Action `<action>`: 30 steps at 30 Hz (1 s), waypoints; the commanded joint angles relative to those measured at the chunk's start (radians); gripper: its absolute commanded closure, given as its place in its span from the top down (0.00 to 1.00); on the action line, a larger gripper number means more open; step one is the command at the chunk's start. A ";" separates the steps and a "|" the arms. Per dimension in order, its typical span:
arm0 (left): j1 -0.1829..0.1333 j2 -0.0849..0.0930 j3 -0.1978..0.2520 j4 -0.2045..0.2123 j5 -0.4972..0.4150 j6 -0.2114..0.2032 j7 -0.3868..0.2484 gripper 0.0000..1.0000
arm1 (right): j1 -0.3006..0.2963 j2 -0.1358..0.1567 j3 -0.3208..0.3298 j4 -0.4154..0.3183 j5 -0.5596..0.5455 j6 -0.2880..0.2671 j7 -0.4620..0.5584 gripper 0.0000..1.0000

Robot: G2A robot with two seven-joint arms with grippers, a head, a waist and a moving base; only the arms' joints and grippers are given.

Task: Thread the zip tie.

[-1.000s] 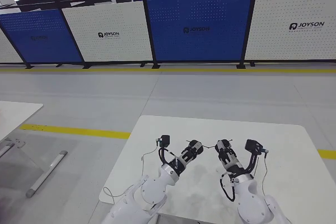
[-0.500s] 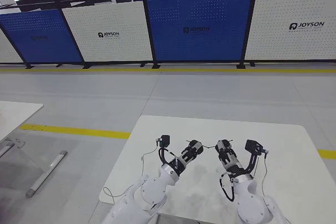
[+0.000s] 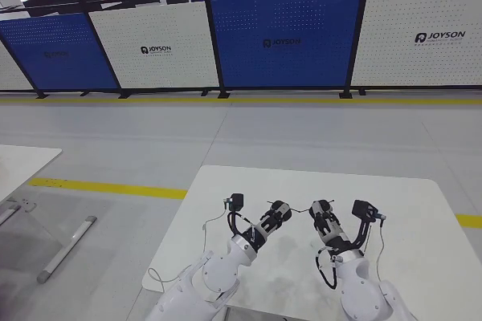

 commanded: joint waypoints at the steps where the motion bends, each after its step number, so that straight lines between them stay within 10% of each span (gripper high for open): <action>1: 0.000 0.000 0.000 0.000 0.000 0.000 0.000 0.00 | -0.002 0.000 0.002 -0.002 0.002 -0.001 -0.002 0.00; 30: 0.000 0.000 0.000 0.000 0.000 0.000 0.000 0.00 | 0.007 -0.009 0.003 0.013 -0.008 0.002 0.012 0.00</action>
